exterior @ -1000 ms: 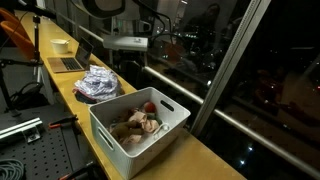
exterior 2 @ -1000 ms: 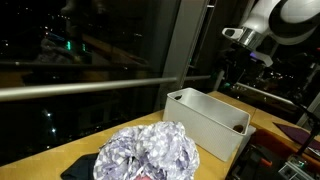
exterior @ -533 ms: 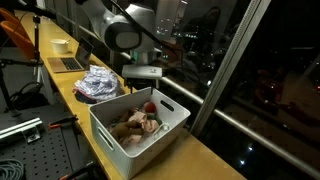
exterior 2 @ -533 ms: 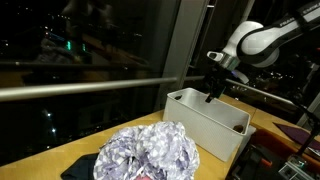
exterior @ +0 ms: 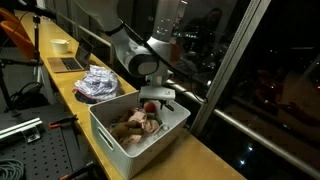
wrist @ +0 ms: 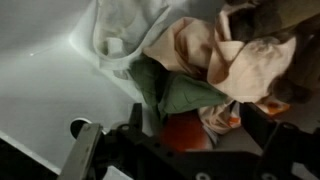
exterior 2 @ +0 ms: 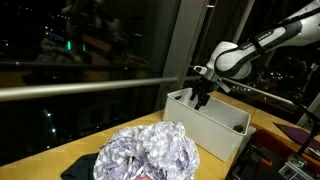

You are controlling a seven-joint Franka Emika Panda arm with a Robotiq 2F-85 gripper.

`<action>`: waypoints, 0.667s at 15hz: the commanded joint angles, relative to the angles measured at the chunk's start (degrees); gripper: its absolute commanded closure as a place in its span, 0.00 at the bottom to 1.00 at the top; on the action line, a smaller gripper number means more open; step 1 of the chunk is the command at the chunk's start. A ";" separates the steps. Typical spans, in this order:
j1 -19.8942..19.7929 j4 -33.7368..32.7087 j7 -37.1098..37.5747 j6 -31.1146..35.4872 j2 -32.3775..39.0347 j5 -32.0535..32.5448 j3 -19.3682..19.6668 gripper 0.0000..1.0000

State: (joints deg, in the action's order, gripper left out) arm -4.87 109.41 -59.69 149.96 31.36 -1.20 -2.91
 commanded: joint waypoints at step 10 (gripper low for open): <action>-2.35 -11.73 -1.06 -0.77 11.83 9.59 -0.11 0.00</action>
State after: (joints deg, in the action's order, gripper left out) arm -6.47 100.15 -60.01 149.90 41.09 6.17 -2.86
